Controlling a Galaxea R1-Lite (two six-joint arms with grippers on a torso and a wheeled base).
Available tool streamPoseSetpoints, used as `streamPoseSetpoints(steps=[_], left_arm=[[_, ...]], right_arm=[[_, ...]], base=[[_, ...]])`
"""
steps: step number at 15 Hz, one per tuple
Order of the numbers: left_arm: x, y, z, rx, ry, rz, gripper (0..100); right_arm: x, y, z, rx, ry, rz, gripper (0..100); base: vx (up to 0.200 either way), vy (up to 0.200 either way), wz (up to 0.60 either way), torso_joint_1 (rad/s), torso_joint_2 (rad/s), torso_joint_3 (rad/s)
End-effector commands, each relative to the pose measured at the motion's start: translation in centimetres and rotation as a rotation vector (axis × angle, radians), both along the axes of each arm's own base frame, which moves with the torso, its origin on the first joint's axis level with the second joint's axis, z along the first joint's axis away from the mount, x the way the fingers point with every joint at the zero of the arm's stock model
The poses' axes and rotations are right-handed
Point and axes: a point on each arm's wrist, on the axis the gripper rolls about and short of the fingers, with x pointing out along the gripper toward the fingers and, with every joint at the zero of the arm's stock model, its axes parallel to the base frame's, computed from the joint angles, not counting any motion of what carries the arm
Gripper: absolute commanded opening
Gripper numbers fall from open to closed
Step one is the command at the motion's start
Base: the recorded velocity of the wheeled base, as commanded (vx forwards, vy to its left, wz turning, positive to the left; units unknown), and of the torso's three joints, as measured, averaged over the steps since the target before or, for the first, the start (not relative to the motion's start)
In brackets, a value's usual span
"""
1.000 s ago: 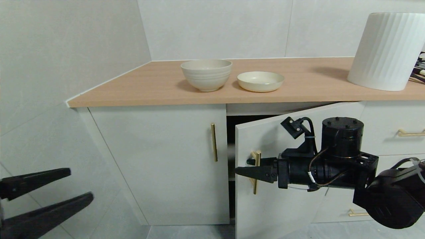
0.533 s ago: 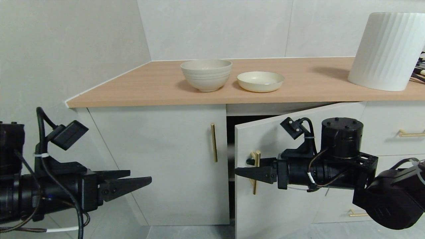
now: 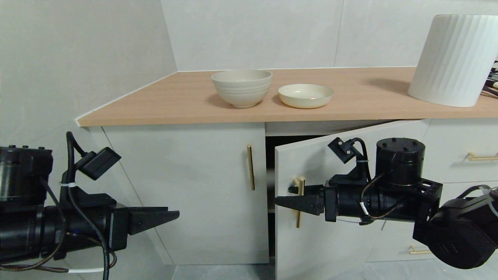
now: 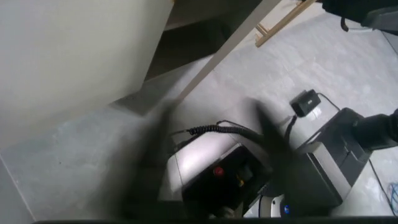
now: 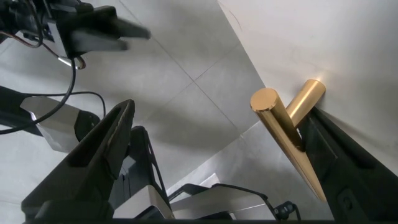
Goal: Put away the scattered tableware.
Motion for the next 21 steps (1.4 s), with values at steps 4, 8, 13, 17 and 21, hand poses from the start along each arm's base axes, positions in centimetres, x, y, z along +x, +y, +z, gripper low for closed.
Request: streamPoseSetpoints(steps=[4, 8, 13, 17, 21], left_arm=[[1.6, -1.2, -0.9, 0.023, 0.04, -0.038, 0], [3.7, -3.4, -0.2, -0.056, -0.117, -0.079, 0], [6.1, -8.5, -0.9, -0.177, -0.063, -0.189, 0], [7.7, -9.9, -4.9, -0.201, -0.061, -0.262, 0], [8.4, -10.8, -6.9, -0.195, -0.03, -0.273, 0]], right_arm=[[-0.1, -0.1, -0.3, -0.006, 0.01, 0.0, 100], [-0.2, -0.1, -0.3, -0.008, 0.008, 0.0, 100], [-0.5, -0.3, -0.1, -0.006, 0.006, 0.002, 100], [-0.8, -0.5, 0.1, -0.003, 0.003, 0.001, 100], [-0.7, -0.5, 0.0, -0.005, 0.006, 0.001, 100]], base=[[0.0, 0.0, 0.0, 0.0, 0.0, 0.0], [0.0, 0.0, 0.0, 0.0, 0.0, 0.0], [0.0, 0.0, 0.0, 0.0, 0.0, 0.0], [0.0, 0.0, 0.0, 0.0, 0.0, 0.0], [0.0, 0.0, 0.0, 0.0, 0.0, 0.0]])
